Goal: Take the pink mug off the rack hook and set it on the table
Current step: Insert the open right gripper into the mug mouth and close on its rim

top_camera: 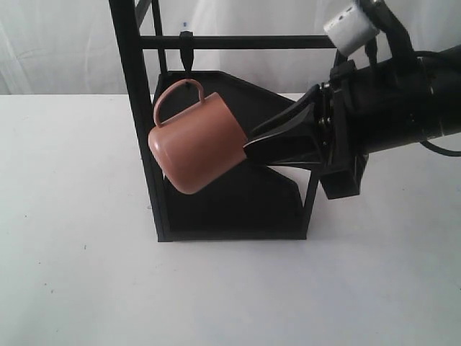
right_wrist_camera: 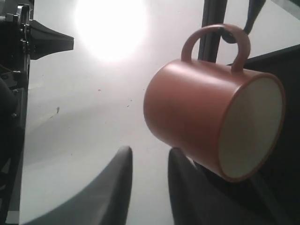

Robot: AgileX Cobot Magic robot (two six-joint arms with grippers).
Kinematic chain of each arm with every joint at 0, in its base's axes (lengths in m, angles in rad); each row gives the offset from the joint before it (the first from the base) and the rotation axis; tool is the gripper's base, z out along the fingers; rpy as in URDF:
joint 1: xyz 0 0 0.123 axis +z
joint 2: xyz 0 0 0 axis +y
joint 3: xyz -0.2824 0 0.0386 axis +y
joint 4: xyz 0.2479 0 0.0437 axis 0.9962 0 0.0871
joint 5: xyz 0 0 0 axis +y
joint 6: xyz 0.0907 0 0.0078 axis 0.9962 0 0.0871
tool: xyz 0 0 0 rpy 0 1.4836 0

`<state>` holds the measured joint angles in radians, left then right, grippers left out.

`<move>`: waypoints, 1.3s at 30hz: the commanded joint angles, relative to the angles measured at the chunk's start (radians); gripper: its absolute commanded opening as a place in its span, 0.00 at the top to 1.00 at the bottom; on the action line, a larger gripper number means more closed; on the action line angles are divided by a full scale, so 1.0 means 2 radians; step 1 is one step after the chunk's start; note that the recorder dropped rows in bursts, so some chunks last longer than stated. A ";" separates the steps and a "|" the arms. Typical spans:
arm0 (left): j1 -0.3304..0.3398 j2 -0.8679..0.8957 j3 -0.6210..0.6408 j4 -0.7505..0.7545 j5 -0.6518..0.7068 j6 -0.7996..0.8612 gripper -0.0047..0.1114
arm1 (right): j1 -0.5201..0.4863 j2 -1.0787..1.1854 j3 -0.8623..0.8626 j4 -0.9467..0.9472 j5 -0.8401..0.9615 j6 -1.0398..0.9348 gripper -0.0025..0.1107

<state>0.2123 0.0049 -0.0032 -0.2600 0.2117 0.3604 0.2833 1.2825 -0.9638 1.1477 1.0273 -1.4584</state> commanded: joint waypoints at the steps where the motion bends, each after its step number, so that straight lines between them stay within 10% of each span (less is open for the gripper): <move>1: -0.003 -0.002 0.002 -0.005 -0.001 0.001 0.96 | -0.002 0.003 -0.001 0.010 -0.003 -0.006 0.58; 39: -0.003 -0.002 0.002 -0.005 -0.001 0.001 0.96 | 0.028 0.093 0.000 0.107 0.042 -0.048 0.48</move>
<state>0.2123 0.0049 -0.0032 -0.2600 0.2117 0.3604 0.3164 1.4691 -0.9638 1.3487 1.0895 -1.5351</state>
